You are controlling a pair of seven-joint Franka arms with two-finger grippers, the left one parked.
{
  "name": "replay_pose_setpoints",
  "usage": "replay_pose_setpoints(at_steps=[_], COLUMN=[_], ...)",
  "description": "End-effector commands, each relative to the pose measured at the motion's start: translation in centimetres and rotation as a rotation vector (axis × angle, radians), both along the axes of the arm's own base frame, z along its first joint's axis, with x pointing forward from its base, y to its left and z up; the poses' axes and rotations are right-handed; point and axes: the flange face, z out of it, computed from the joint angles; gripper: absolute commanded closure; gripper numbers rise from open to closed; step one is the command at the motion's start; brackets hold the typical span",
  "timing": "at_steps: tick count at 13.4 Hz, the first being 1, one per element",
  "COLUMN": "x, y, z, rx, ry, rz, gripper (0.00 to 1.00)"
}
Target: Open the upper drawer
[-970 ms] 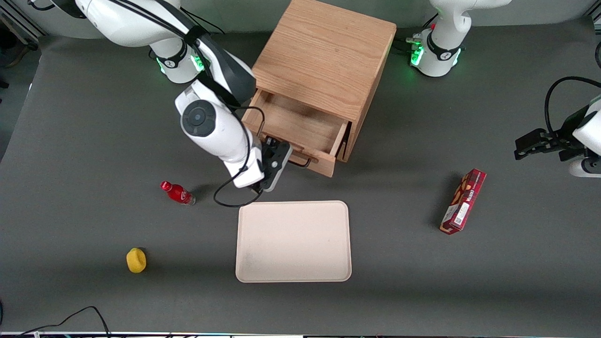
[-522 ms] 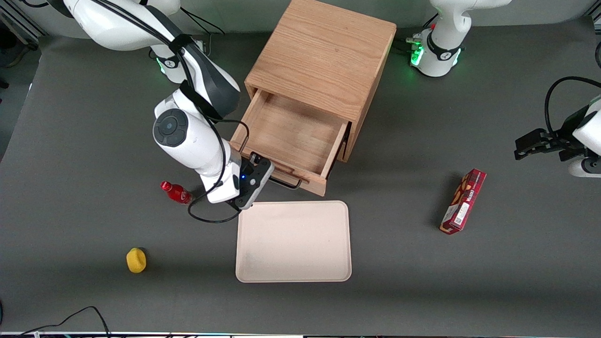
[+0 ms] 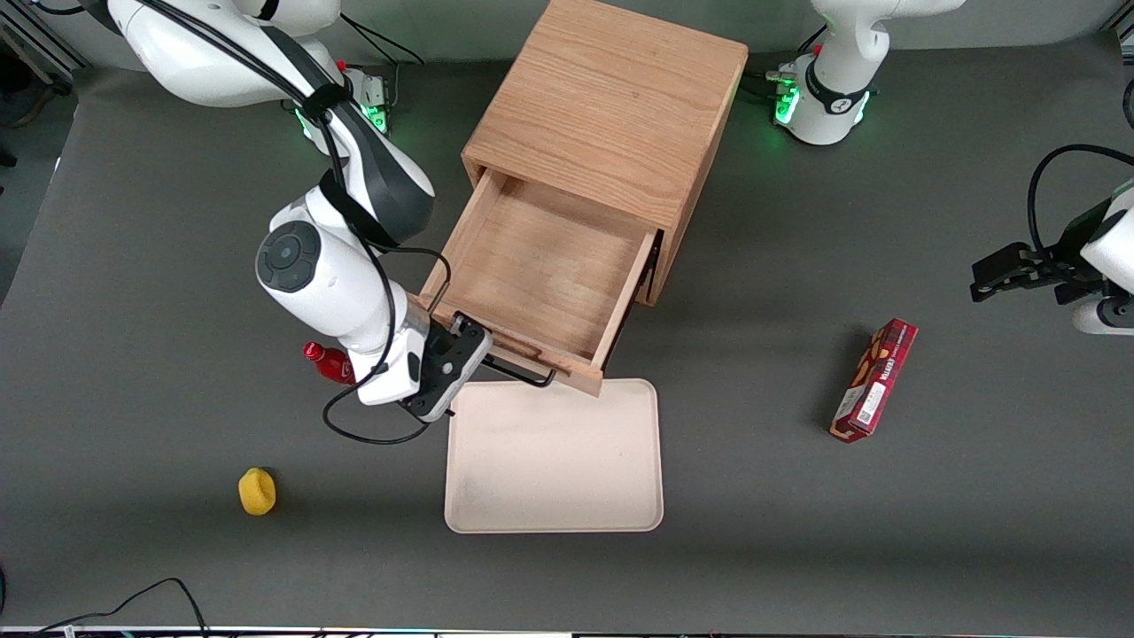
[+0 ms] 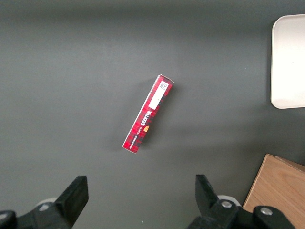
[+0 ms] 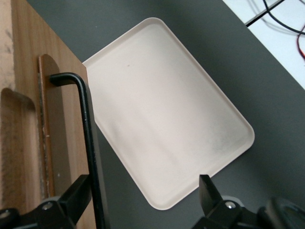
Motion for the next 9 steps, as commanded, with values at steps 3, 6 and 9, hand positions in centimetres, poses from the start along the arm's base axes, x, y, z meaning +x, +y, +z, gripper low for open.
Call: replay_pose_setpoints(at_steps=[3,6,9], x=[1.6,1.4,0.0], y=[-1.0,-2.2,-8.8], z=[1.7,6.7,13.5], rx=[0.029,0.156,0.298], ry=[-0.034,-0.029,0.142], rz=[-0.004,-0.087,-0.397], gripper=[0.0,0.0,0.0])
